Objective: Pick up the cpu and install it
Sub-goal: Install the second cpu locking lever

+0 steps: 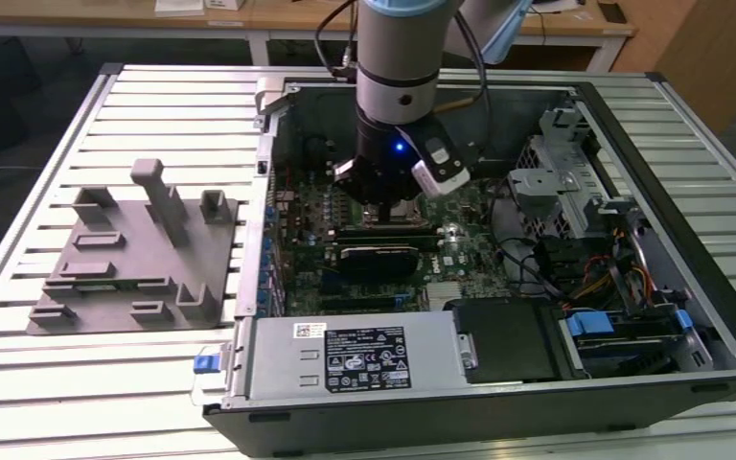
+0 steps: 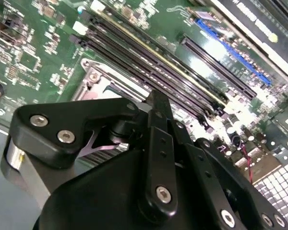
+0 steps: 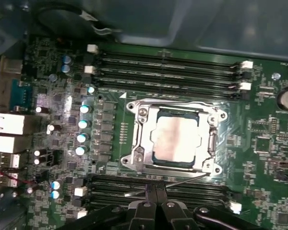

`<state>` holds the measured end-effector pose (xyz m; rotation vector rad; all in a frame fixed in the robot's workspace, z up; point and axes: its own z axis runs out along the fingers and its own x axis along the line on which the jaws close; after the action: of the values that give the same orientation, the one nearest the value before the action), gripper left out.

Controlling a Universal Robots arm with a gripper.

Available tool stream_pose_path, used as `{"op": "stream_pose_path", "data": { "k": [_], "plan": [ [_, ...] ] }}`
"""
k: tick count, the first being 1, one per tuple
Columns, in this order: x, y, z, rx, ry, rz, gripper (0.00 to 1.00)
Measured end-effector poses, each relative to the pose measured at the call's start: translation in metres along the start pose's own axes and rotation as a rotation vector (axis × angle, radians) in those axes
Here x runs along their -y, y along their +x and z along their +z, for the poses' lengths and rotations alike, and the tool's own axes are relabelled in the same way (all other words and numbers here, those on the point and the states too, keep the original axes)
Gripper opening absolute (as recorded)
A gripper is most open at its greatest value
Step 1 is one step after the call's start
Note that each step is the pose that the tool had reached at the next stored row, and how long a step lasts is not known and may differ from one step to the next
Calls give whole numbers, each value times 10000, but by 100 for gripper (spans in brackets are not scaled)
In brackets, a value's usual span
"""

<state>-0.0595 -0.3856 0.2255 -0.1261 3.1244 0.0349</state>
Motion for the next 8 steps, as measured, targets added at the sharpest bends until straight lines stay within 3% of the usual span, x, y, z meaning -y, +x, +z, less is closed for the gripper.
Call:
{"op": "stream_pose_path", "data": {
  "k": [8],
  "plan": [
    [101,94,31,37,-452,6,11]
  ]
}}
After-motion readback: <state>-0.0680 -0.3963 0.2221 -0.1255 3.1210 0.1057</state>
